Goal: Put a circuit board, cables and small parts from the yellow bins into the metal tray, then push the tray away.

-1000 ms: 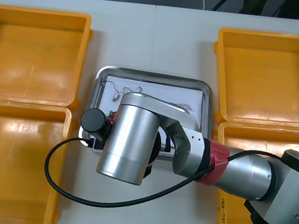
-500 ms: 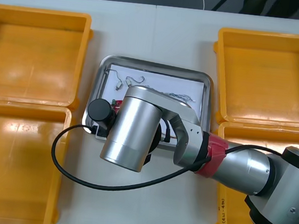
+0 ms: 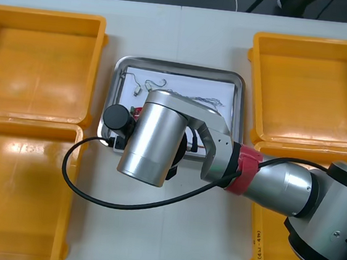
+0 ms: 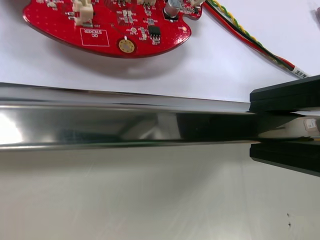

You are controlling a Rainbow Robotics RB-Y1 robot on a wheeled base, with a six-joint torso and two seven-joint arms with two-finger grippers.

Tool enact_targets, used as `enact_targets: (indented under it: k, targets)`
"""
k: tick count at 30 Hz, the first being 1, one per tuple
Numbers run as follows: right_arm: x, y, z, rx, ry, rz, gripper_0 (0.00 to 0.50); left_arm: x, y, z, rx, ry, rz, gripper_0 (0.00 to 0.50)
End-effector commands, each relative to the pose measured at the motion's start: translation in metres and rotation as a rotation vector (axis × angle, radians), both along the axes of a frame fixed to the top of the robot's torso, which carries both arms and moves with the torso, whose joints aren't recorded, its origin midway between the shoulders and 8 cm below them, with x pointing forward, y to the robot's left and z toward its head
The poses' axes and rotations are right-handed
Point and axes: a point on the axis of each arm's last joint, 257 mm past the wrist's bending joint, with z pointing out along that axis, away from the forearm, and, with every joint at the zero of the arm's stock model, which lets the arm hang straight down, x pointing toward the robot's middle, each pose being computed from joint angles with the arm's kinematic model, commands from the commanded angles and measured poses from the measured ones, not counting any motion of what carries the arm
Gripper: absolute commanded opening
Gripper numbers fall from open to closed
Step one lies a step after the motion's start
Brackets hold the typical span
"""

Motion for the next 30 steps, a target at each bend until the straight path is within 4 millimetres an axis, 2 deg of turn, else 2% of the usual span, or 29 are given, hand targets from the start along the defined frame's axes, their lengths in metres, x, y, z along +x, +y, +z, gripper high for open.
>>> enact_targets:
  k: [1, 7, 15, 30]
  targets:
    - [0.018, 0.022, 0.028, 0.023, -0.056, 0.068, 0.000, -0.004, 0.004, 0.004, 0.005, -0.020, 0.025, 0.500]
    - [0.039, 0.022, 0.030, 0.015, -0.087, 0.083, 0.000, -0.004, 0.004, 0.004, 0.005, -0.020, 0.025, 0.500]
    - [0.068, 0.024, 0.042, 0.008, -0.135, 0.108, 0.000, -0.004, 0.004, 0.004, 0.005, -0.020, 0.025, 0.500]
    - [0.103, 0.024, 0.067, 0.010, -0.195, 0.112, 0.000, -0.004, 0.004, 0.004, 0.005, -0.020, 0.025, 0.500]
